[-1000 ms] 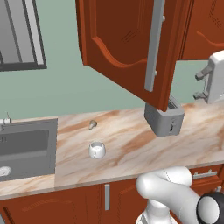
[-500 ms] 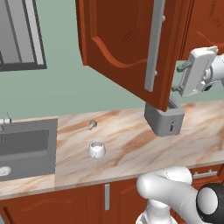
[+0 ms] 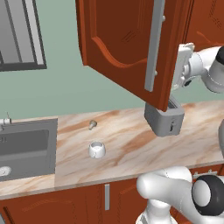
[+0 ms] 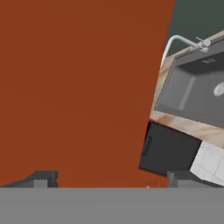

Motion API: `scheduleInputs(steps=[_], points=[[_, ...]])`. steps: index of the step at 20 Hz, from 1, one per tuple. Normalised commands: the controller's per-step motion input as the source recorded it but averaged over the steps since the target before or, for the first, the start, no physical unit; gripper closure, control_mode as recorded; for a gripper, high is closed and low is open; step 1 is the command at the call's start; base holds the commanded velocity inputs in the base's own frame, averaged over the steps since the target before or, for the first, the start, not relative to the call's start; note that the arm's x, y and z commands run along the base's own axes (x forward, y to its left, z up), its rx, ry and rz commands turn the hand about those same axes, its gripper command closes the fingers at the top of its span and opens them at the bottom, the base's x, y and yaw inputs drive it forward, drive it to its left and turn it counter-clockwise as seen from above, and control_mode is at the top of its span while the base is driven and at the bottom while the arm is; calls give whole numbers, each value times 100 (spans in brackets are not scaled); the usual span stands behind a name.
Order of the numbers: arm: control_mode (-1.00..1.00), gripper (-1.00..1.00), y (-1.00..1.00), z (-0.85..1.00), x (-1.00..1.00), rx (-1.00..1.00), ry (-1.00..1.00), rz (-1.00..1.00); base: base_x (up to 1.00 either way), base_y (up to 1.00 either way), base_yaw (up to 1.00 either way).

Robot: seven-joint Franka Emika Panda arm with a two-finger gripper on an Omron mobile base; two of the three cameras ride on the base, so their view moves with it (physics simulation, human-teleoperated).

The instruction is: Open the cabinet. Pick the soap dispenser and place it next to the sink. Then close the cabinet.

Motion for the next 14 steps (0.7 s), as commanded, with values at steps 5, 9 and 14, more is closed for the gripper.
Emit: scheduleInputs(steps=[5,9,14], points=[[-100,-100,50,-3,21,0,0,-1,0,0,0],[-100,-100,52,-6,13,0,0,-3,0,0,0],[-100,-100,54,0,2,2,0,0,0,0,0]])
